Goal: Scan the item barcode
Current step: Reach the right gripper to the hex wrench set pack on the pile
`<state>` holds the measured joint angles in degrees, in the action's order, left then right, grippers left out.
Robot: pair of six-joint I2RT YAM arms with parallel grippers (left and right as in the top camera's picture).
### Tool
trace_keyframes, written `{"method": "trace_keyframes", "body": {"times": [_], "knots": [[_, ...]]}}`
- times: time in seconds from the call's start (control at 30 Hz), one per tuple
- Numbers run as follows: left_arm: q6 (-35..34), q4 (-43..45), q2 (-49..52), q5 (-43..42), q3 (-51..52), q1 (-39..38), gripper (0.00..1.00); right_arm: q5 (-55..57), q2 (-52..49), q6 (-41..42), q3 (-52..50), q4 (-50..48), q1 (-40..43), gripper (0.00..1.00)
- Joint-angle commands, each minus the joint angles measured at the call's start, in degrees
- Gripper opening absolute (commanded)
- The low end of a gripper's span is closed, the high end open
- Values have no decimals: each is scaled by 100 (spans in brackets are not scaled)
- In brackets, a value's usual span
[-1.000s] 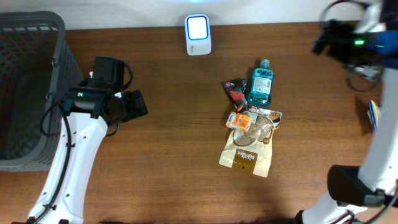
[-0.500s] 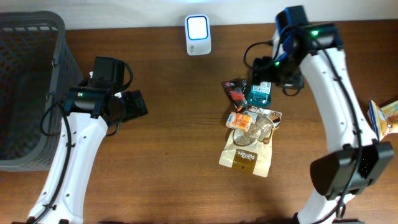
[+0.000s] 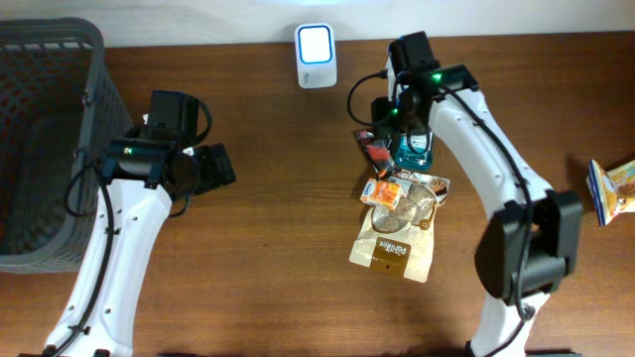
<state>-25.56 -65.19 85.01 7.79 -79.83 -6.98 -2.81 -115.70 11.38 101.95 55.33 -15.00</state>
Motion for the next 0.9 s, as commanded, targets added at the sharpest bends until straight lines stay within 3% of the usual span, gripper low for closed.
{"method": "trace_keyframes", "body": {"times": [0.0, 0.87], "knots": [[-68, -4, -72, 63, -57, 13, 99, 7, -522, -120, -81, -35, -7, 55], [-68, -4, -72, 63, -57, 13, 99, 376, -1537, -363, -81, -57, -330, 52]]}}
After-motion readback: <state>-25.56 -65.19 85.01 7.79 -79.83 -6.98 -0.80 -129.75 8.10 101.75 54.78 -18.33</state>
